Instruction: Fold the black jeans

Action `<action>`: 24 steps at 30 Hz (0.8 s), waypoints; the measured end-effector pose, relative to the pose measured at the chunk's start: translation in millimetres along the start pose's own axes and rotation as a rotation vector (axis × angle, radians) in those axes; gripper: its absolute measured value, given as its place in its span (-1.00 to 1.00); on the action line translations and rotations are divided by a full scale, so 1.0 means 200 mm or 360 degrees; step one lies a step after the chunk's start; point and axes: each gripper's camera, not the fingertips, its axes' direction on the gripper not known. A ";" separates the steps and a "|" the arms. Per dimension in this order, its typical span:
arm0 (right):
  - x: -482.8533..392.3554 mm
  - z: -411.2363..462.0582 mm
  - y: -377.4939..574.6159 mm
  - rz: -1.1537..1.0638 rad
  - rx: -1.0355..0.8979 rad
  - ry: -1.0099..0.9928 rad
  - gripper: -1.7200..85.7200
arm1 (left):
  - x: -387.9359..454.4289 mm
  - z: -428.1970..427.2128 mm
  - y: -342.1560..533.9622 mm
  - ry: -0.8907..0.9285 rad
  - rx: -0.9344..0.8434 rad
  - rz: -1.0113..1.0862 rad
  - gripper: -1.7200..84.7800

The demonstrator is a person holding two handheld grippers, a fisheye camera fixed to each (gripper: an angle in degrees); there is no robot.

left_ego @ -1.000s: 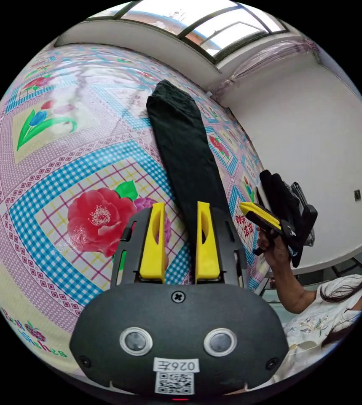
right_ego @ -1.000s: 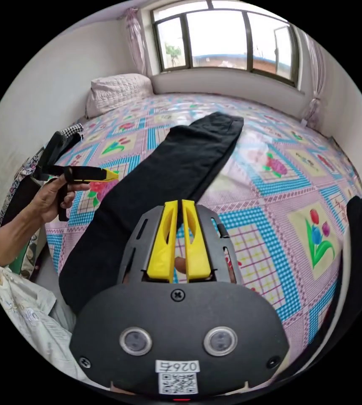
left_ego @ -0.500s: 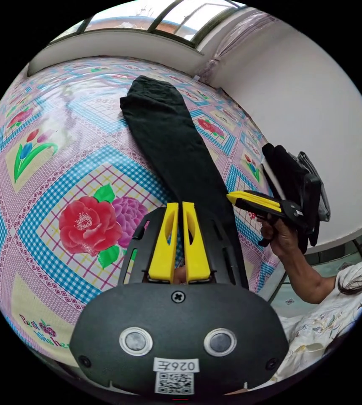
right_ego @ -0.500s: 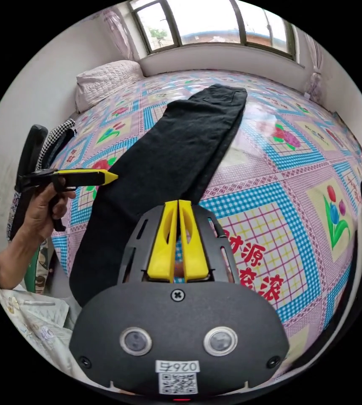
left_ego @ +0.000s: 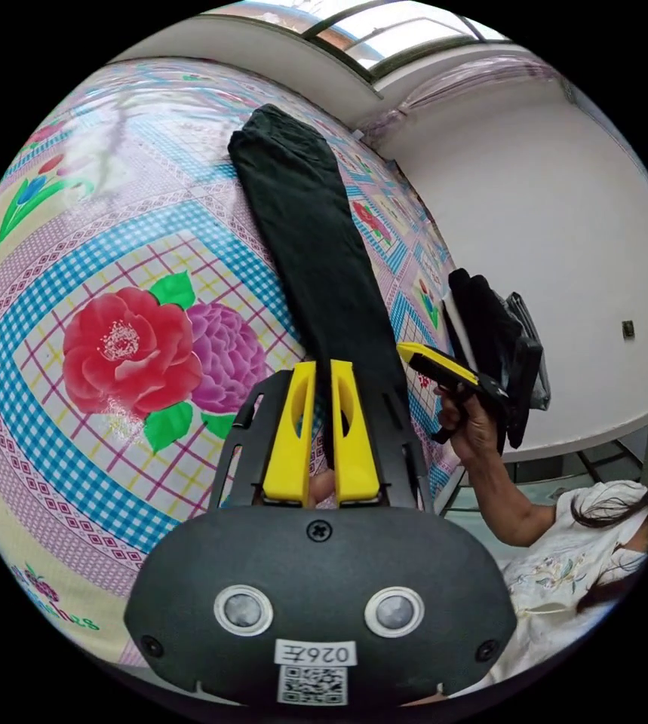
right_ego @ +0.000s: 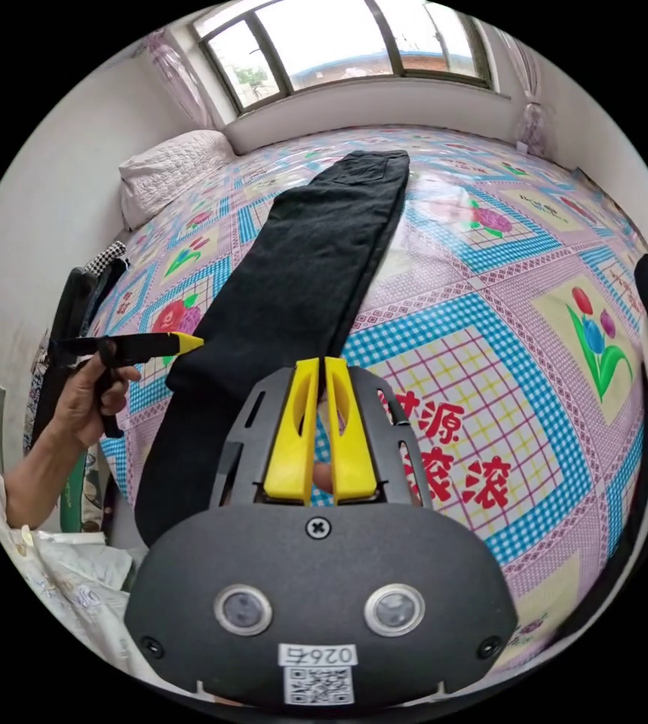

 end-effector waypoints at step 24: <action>0.33 -0.67 0.60 0.0160 -0.0115 -0.0345 -0.97 | -0.43 0.00 0.83 0.0366 -0.0191 -0.0142 -0.98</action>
